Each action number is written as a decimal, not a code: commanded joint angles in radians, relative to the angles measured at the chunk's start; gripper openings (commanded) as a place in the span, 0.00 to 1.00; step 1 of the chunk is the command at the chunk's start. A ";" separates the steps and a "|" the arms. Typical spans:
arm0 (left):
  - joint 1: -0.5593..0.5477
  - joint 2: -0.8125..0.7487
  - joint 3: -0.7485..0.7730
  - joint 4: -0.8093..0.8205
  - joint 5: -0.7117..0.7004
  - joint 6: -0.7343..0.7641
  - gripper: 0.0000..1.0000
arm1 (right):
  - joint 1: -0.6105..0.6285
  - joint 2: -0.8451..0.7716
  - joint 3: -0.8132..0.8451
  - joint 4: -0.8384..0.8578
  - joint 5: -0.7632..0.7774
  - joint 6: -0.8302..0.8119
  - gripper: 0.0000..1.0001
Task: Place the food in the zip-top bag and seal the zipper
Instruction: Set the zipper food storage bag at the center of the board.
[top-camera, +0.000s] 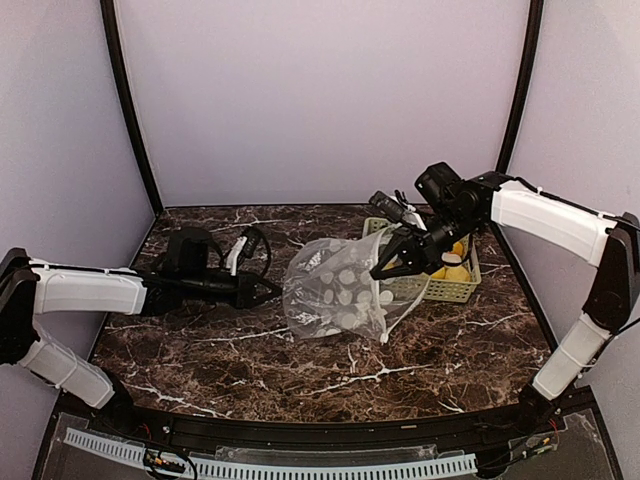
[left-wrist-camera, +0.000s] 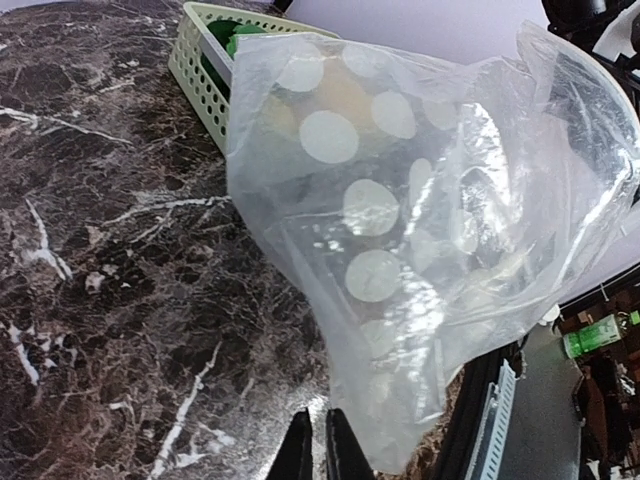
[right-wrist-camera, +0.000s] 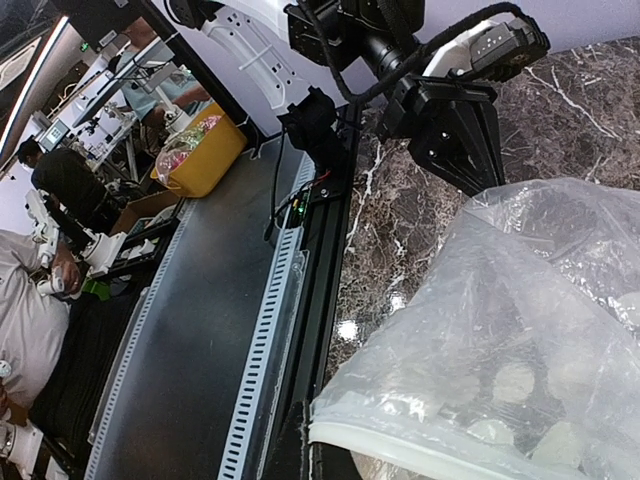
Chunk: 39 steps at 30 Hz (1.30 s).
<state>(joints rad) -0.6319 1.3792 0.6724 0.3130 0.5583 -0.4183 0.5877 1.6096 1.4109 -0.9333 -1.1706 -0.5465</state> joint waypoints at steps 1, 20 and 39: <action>0.012 -0.025 0.017 -0.001 -0.088 0.038 0.05 | -0.031 -0.041 -0.018 -0.055 -0.108 -0.048 0.00; 0.010 -0.311 0.296 -0.509 -0.463 0.214 0.56 | 0.034 0.124 -0.020 0.609 0.116 0.639 0.00; -0.035 -0.152 0.395 -0.746 -0.548 0.206 0.59 | -0.094 0.335 0.347 0.358 0.353 0.409 0.43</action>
<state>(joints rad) -0.6472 1.1927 1.0428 -0.3855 0.0219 -0.2287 0.6151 2.0251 1.7058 -0.3840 -0.9390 0.1219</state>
